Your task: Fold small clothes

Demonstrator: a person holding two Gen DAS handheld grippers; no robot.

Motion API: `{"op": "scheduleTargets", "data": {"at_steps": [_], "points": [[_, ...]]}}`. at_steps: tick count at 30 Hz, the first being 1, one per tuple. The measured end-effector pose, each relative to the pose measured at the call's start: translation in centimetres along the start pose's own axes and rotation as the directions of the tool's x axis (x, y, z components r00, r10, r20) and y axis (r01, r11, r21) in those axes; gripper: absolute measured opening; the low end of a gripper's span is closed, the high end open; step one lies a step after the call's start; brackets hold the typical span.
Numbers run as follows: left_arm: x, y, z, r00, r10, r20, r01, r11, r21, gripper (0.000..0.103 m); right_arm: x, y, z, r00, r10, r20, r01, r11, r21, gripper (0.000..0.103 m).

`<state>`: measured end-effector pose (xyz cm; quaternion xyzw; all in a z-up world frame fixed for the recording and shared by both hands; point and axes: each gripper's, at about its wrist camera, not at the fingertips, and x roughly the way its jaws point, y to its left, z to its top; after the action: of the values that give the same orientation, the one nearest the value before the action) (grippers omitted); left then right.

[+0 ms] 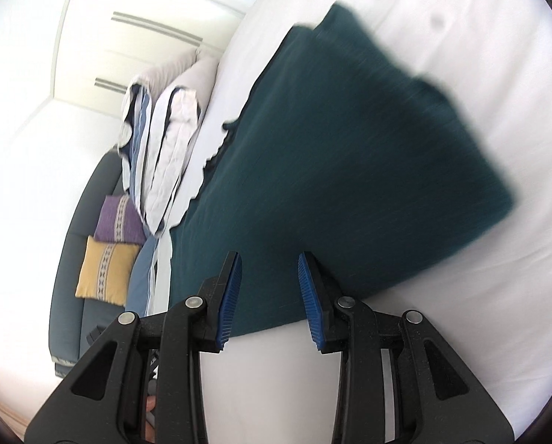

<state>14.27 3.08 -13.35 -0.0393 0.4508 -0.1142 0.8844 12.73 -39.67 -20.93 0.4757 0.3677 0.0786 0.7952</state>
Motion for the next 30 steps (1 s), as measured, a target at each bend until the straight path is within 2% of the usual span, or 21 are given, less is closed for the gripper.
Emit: {"op": "scheduleTargets", "data": {"at_steps": [5,7,12,17,21,25,26,27,28,30], "points": [[-0.9,1.5,-0.4,1.0,-0.002,0.007,0.002,0.999,-0.034,0.046,-4.9,-1.7,1.4,0.997,-0.043,0.068,0.041,0.999,0.027,0.032],[-1.8,2.0,-0.4,1.0,0.01,0.021,-0.009,0.998,-0.059,0.046,-7.3,-2.2,1.7,0.992,-0.063,0.106,0.06,0.998,0.028,0.043],[-3.4,2.3,0.3,0.998,0.013,0.057,-0.007,0.994,-0.107,0.056,-12.3,-2.9,3.1,0.97,-0.134,0.201,0.131,0.991,0.025,0.061],[-3.0,0.4,1.4,0.998,-0.018,0.059,0.023,0.997,-0.08,0.056,-13.2,-3.6,5.6,0.971,-0.142,0.19,0.139,0.99,0.032,0.061],[-1.8,-1.6,2.1,0.998,-0.042,0.044,0.044,0.997,-0.057,0.057,-10.8,-3.0,8.0,0.978,-0.181,0.101,0.184,0.983,-0.022,0.061],[-1.0,-3.7,2.4,0.997,-0.061,0.039,0.062,0.998,-0.022,0.057,-8.8,-0.8,9.2,0.965,-0.233,0.12,0.245,0.964,-0.102,0.06],[-0.9,-4.0,2.4,0.997,-0.063,0.039,0.064,0.998,-0.014,0.058,-8.9,0.2,9.4,0.962,-0.234,0.142,0.253,0.957,-0.138,0.058],[-0.8,-4.2,2.2,0.997,-0.063,0.037,0.064,0.998,-0.007,0.058,-9.1,1.1,9.3,0.958,-0.243,0.15,0.267,0.949,-0.167,0.051],[-0.6,-4.4,2.1,0.997,-0.064,0.033,0.064,0.998,-0.002,0.059,-9.1,2.0,9.1,0.947,-0.278,0.161,0.307,0.929,-0.205,0.045],[-0.3,-4.5,1.7,0.998,-0.063,0.023,0.063,0.998,0.0,0.059,-7.8,4.0,8.1,0.926,-0.338,0.17,0.374,0.888,-0.267,0.043]]}}
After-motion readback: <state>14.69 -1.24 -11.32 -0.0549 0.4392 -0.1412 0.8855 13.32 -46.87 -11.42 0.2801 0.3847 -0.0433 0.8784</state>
